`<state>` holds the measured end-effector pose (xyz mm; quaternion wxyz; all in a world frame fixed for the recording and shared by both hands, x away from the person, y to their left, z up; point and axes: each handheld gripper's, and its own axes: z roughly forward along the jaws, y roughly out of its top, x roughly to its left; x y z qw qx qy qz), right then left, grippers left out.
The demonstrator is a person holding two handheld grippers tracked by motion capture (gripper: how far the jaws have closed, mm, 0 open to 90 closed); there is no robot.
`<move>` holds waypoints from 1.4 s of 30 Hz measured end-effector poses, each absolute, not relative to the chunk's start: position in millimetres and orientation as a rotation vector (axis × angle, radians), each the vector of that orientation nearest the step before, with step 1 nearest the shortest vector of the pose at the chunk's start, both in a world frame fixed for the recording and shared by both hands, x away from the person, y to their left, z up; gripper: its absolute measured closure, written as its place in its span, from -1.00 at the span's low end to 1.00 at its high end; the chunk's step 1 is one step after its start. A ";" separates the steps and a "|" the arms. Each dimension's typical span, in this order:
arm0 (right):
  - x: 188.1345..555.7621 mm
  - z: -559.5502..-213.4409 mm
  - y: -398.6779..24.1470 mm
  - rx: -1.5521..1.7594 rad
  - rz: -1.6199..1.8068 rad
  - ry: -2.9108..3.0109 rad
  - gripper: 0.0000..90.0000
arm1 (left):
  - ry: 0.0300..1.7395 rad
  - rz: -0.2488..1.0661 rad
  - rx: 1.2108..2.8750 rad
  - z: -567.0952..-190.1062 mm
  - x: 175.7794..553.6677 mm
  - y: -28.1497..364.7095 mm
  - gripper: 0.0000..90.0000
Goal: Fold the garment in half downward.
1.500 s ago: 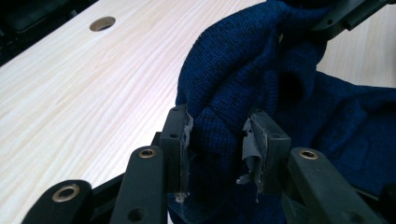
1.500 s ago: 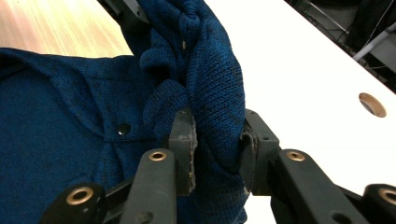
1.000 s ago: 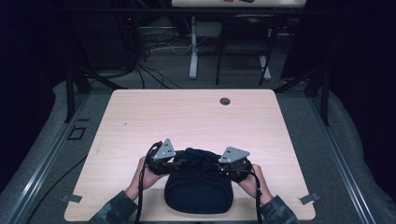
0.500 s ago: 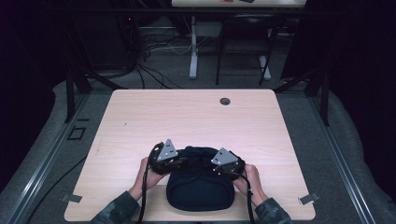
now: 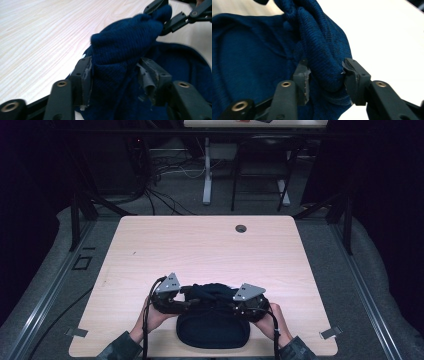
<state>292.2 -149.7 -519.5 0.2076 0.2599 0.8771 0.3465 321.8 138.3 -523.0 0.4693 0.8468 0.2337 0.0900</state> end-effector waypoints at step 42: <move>277.6 -536.2 -161.1 0.975 0.917 2.515 -0.30 | 0.618 0.415 2.233 -548.8 303.8 131.4 -0.31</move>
